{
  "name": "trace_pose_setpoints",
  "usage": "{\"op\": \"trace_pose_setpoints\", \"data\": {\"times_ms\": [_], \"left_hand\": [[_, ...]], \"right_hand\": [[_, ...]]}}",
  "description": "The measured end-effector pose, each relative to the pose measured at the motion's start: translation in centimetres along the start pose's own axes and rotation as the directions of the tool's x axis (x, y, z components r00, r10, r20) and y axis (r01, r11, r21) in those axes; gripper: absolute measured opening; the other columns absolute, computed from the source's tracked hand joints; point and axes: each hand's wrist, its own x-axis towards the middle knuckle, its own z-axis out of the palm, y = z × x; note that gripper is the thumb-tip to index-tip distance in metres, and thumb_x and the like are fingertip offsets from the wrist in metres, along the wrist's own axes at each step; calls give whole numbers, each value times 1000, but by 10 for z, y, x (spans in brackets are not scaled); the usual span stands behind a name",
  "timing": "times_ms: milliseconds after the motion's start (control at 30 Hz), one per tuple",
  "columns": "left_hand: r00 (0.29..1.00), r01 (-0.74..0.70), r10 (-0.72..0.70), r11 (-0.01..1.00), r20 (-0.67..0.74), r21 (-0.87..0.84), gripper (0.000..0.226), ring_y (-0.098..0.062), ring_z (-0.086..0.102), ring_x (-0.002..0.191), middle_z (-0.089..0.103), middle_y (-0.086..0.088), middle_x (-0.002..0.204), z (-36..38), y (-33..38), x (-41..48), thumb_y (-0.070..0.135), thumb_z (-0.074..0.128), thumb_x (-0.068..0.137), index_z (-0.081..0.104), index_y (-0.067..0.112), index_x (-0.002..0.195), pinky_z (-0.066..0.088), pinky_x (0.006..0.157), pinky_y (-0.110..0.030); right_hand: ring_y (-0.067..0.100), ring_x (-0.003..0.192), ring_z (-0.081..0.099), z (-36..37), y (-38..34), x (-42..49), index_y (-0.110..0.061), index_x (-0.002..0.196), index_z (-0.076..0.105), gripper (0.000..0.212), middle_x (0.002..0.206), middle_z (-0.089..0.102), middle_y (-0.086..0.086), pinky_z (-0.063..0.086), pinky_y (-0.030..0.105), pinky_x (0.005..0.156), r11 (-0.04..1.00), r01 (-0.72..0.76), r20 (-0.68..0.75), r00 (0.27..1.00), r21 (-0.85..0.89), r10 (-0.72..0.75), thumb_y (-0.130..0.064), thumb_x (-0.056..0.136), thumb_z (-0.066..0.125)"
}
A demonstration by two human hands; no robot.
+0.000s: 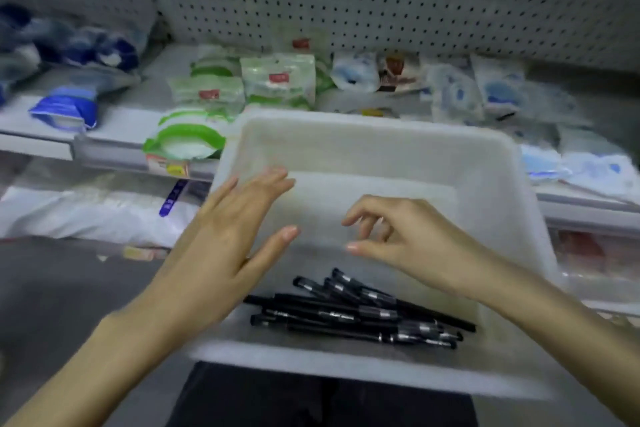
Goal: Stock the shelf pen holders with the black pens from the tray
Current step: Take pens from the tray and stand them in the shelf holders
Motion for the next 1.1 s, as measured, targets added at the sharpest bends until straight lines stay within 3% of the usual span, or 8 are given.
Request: {"op": "trace_pose_setpoints", "data": {"times_ms": [100,233,433,567,733,833,933,1100], "left_hand": [[999,-18,16,998,29,60,54,-6,27,141,40,3,149,5,-2,1,49,35,97,43,19,141,13,117,-29],[1000,23,-23,999,4,32,53,-4,27,140,42,4,148,7,-3,3,47,35,97,43,18,141,12,118,-25],[999,27,-28,997,19,68,53,-5,27,141,44,4,147,8,-6,-1,48,34,97,44,18,140,11,118,-24],[999,34,-35,998,15,58,53,-5,27,141,44,4,146,8,-3,-1,48,34,97,44,17,139,9,117,-21],[999,38,-39,997,19,64,53,-6,28,141,44,3,147,8,-4,-2,49,34,97,45,17,139,10,118,-23],[999,36,-37,998,25,55,52,-4,27,141,44,4,146,8,-5,-1,49,34,97,46,18,138,10,118,-23],[999,27,-27,1000,26,9,53,-1,24,141,43,7,147,5,-4,2,50,33,97,46,20,138,10,117,-20],[1000,-9,12,995,28,-97,58,11,16,139,37,13,149,-3,7,15,57,33,93,44,26,140,8,110,-6]], "right_hand": [[-1,76,56,20,17,2,-27,103,61,29,91,64,-10,49,23,78,997,-80,138,987,-9,80,-43,80,69],[2,81,58,30,28,-2,-29,97,59,27,89,62,-11,49,24,81,985,-170,283,945,0,163,-46,79,69],[5,74,57,27,39,-14,-24,94,62,33,86,62,-7,51,28,80,954,-291,329,910,75,252,-45,73,74],[5,72,54,28,41,-15,-26,90,59,33,88,58,-6,48,23,72,944,-322,356,893,74,277,-36,69,82],[7,64,55,28,38,-12,-19,77,64,24,69,61,-6,46,25,66,930,-348,366,886,122,284,-22,67,85],[8,61,56,27,35,-13,-17,69,66,20,66,63,-1,46,27,65,916,-346,336,903,201,268,-16,65,86],[5,61,56,16,28,-13,-15,67,68,15,66,64,2,45,20,64,894,-311,242,940,322,239,-10,69,82],[27,86,69,-33,3,-18,-23,65,71,17,91,71,19,54,27,70,886,-181,53,983,428,176,-11,77,75]]}}
